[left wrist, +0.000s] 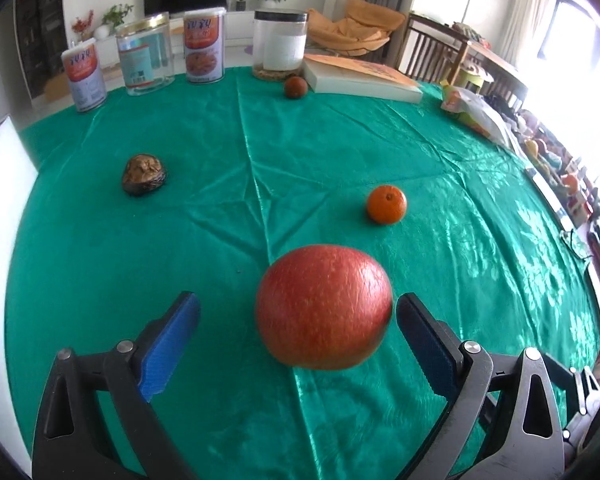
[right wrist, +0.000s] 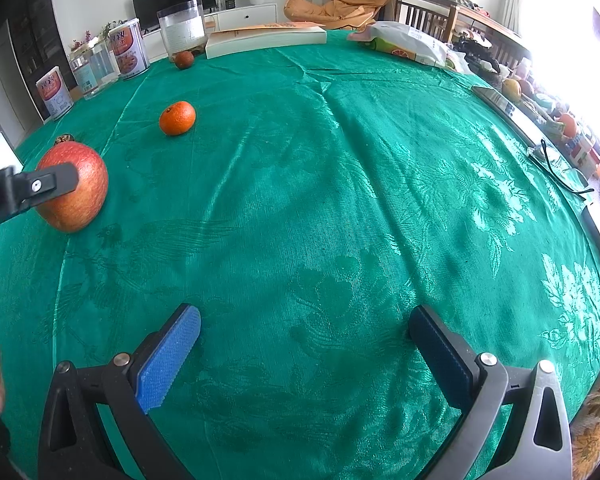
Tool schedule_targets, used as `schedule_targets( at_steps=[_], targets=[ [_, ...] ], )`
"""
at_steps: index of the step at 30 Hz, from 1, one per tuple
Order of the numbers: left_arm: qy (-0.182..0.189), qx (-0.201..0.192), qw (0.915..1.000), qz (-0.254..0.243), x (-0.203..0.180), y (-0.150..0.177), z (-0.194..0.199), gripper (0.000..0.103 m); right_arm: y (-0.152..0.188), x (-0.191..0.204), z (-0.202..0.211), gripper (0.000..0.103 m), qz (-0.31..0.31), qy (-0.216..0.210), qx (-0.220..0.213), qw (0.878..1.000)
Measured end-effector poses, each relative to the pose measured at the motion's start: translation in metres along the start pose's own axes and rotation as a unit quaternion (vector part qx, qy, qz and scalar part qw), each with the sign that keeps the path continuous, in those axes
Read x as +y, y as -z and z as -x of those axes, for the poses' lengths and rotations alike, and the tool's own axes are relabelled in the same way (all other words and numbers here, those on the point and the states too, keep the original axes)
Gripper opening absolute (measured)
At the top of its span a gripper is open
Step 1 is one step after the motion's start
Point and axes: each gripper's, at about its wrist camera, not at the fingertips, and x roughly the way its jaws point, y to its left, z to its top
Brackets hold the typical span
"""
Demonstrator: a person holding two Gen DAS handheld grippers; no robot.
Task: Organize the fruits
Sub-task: 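Lower the left tool onto the red apple and close its fingers, then grasp the small tangerine with the right tool while the left holds the apple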
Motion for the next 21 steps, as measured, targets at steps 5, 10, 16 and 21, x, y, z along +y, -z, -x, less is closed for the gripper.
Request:
schedule_targets(
  at_steps=[5, 10, 16, 21],
  targets=[
    [0.018, -0.002, 0.9994, -0.03, -0.001, 0.006, 0.006, 0.072, 0.0, 0.0, 0.0, 0.103, 0.0, 0.0, 0.0, 1.0],
    [0.02, -0.011, 0.9988, -0.044, 0.021, 0.045, 0.038, 0.071, 0.0, 0.0, 0.0, 0.103, 0.0, 0.0, 0.0, 1.0],
    [0.032, -0.028, 0.9986, -0.033, 0.049, 0.087, 0.072, 0.072, 0.0, 0.001, -0.001, 0.103, -0.002, 0.001, 0.0, 1.0],
    [0.009, -0.037, 0.9981, -0.05, 0.042, 0.092, 0.063, 0.074, 0.0, 0.003, 0.0, 0.103, -0.002, 0.002, 0.0, 1.0]
  ],
)
